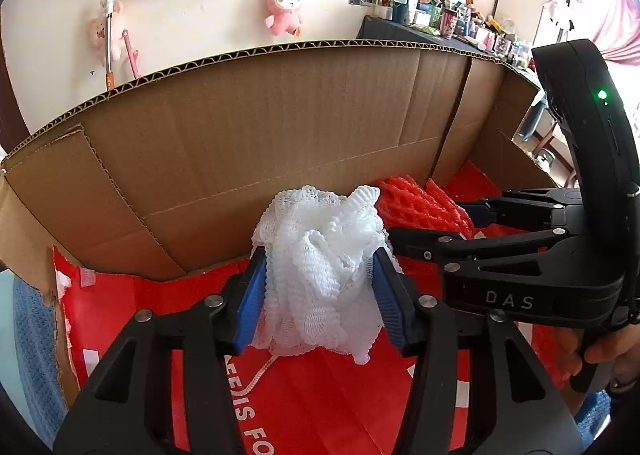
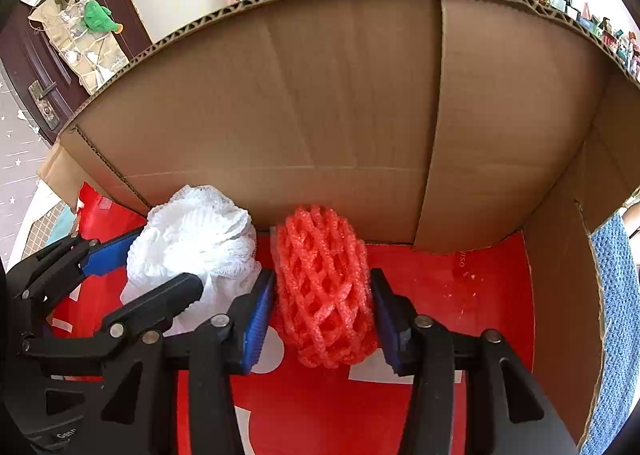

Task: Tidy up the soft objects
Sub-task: 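Carry the white puff and red net into the box and lower them onto the red paper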

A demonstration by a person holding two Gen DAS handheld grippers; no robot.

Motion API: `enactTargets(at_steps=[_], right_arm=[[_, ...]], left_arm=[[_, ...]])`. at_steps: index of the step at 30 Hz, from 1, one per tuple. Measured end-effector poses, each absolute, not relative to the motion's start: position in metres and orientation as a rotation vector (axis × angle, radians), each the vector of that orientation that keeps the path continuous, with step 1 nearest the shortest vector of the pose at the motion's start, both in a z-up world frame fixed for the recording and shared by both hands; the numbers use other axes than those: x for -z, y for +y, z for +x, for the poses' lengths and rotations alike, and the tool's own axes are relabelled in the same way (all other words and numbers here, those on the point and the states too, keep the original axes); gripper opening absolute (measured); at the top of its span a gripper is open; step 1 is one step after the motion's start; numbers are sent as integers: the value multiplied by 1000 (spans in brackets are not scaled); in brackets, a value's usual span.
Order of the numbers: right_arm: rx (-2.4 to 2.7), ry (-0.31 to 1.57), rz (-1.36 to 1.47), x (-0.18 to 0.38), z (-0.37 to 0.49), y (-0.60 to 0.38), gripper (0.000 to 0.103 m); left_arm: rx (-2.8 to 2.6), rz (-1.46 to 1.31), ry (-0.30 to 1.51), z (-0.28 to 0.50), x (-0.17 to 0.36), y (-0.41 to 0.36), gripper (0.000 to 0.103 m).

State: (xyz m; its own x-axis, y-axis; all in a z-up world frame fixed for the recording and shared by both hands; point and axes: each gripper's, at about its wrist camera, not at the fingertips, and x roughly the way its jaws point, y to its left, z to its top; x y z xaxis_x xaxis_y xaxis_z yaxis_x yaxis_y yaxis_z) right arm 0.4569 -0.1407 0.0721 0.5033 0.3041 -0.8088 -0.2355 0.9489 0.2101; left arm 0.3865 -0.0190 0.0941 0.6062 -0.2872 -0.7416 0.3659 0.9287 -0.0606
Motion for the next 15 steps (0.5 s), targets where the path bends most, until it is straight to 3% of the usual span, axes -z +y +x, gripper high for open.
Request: enactTargets(at_steps=[15], right_arm=[[-335, 1004, 82, -69, 472, -150, 52]], left_arm=[[362, 96, 822, 384, -94, -19, 66]])
